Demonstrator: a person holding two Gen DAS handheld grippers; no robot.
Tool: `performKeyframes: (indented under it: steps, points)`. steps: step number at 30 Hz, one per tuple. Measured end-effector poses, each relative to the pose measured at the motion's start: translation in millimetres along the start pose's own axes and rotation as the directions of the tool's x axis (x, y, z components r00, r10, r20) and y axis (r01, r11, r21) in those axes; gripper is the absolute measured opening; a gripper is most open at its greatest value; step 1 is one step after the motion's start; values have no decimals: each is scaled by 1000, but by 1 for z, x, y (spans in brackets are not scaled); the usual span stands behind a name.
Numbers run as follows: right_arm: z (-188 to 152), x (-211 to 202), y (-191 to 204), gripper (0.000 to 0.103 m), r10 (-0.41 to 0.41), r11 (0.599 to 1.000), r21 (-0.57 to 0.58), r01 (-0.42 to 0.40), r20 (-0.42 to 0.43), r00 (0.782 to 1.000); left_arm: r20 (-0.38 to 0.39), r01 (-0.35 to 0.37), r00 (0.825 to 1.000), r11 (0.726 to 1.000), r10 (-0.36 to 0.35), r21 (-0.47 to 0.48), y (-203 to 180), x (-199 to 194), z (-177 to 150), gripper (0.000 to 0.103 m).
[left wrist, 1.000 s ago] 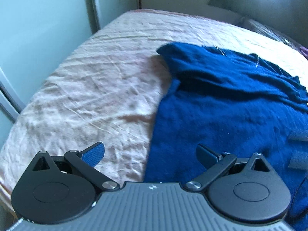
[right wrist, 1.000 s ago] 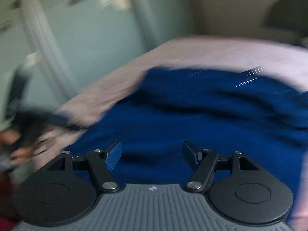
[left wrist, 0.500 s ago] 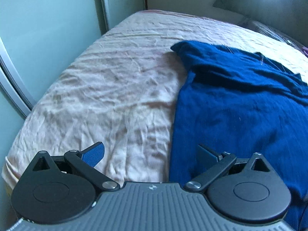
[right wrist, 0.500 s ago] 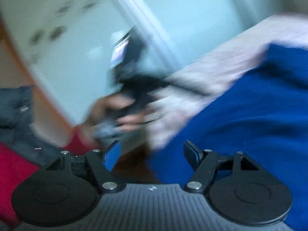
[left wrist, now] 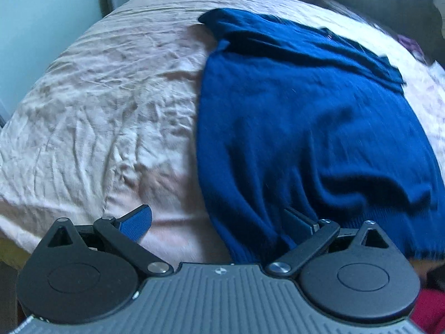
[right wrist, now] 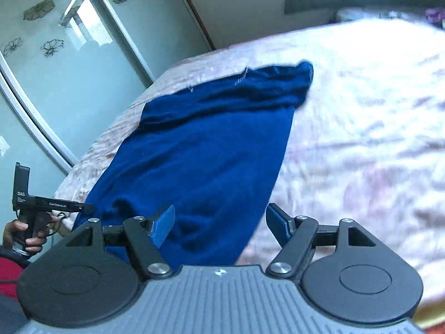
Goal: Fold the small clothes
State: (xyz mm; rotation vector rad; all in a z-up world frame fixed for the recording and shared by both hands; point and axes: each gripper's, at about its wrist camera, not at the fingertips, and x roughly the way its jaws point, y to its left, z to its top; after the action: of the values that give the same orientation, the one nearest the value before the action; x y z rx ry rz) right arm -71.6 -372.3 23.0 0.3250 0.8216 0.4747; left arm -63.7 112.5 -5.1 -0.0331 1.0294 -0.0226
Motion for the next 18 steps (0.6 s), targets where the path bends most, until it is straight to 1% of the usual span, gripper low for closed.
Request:
performKeyframes:
  steps: [1, 4, 7, 11, 12, 14, 18]
  points:
    - [-5, 1, -3, 73, 8, 1000, 5, -8, -16, 1000, -6, -6, 1000, 1000, 6, 17, -4, -1, -4, 100]
    - [-19, 14, 5, 73, -15, 1000, -15, 13, -82, 997, -1, -53, 999, 998, 53, 39, -12, 0, -14, 102]
    - [-29, 32, 14, 73, -32, 999, -25, 29, -115, 993, 5, -84, 996, 996, 84, 18, -15, -3, -17, 103]
    - [-37, 40, 26, 74, -103, 994, -34, 100, -92, 991, 2, -110, 994, 994, 110, -16, -16, -2, -17, 103]
    - [-38, 40, 28, 78, -109, 994, -19, 108, -87, 990, 5, -116, 993, 993, 116, -24, -17, -2, -17, 103]
    - [-40, 42, 29, 81, -108, 994, 9, 109, -73, 991, 12, -123, 992, 992, 124, -35, -18, -2, -19, 103]
    - [-44, 44, 32, 84, -113, 993, -20, 112, -55, 992, 26, -138, 990, 990, 139, -32, -21, -2, -20, 103]
